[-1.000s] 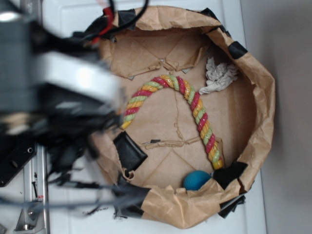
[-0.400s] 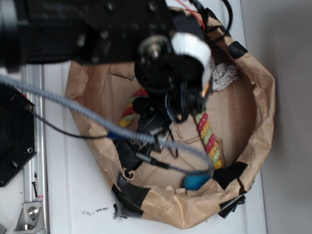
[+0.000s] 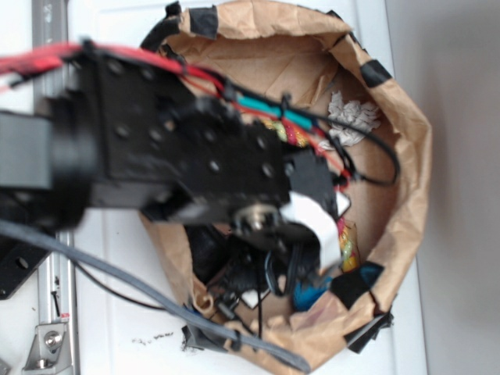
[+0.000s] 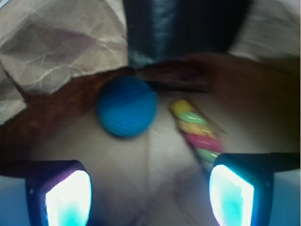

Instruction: Grab the blue ball.

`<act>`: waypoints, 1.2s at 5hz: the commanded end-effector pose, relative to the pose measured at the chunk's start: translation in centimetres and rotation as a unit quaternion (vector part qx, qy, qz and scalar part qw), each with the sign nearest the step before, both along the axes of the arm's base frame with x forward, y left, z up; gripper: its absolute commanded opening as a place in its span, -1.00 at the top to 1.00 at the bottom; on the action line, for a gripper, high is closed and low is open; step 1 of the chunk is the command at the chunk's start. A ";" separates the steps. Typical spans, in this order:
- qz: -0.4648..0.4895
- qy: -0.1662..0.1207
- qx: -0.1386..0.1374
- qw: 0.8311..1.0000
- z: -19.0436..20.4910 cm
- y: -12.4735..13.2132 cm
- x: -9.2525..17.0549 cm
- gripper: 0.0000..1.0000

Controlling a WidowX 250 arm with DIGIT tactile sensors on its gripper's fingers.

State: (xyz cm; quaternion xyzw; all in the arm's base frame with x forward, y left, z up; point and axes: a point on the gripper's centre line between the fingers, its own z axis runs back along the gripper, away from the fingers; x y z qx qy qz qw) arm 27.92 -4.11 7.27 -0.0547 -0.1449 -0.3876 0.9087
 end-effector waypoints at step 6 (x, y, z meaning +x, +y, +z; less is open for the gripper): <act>0.068 -0.018 -0.027 0.997 3.3 0.7 -0.7 1.00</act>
